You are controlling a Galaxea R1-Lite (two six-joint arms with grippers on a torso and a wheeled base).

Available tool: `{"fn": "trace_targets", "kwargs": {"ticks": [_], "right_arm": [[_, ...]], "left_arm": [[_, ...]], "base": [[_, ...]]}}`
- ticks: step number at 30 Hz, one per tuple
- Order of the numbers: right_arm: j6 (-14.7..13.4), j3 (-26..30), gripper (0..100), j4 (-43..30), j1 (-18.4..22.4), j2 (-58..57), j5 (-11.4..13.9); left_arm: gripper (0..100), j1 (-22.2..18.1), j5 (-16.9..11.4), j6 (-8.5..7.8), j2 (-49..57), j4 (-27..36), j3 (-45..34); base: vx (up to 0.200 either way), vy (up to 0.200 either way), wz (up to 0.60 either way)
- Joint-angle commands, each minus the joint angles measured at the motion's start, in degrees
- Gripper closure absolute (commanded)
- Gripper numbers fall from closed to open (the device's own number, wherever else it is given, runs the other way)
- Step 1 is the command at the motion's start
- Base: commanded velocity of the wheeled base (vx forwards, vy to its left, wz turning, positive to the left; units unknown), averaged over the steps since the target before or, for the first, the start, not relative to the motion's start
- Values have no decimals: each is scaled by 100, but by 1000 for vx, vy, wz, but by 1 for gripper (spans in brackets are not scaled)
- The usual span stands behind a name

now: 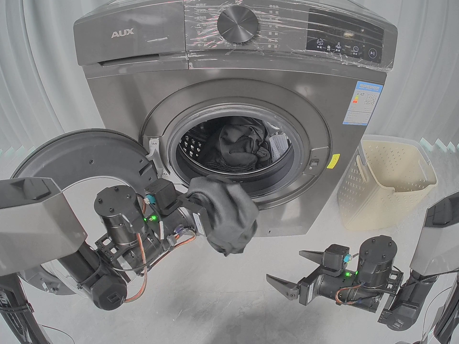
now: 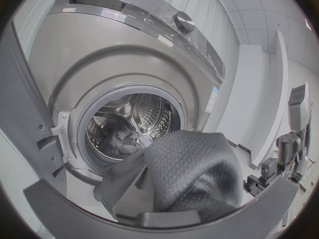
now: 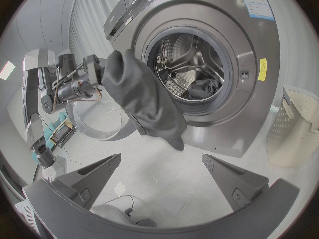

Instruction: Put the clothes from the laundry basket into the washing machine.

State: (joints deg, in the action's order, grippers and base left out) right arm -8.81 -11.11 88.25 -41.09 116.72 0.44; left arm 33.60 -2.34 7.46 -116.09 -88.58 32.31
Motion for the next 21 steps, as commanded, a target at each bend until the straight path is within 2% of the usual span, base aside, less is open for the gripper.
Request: {"fn": "trace_targets", "kwargs": {"ticks": [1, 6, 8, 10, 11, 15, 21], "right_arm": [[-41, 240, 0, 17, 84, -124, 53], [-156, -111, 0, 17, 488, -238, 35], [-244, -252, 0, 8, 655, -212, 62], [-261, -278, 0, 17, 699, -185, 62], [-261, -357, 0, 17, 752, -132, 62], [-252, -559, 0, 17, 822, -141, 53], [-261, -419, 0, 17, 910, -168, 44]], "left_arm": [[100, 59, -47, 10, 684, -10, -690], [100, 50, -47, 1, 904, -10, -1191], [100, 15, -65, -69, 939, -10, -1341], [100, -2, -56, -96, 939, -10, -1358], [100, -11, -56, -166, 886, -10, -1341], [100, -81, -65, -157, 825, -10, -1385], [100, -143, -56, -201, 667, -10, -1323]], "base": [[0, 0, 0], [0, 0, 0], [0, 0, 0], [0, 0, 0], [0, 0, 0], [0, 0, 0], [200, 0, 0]]}}
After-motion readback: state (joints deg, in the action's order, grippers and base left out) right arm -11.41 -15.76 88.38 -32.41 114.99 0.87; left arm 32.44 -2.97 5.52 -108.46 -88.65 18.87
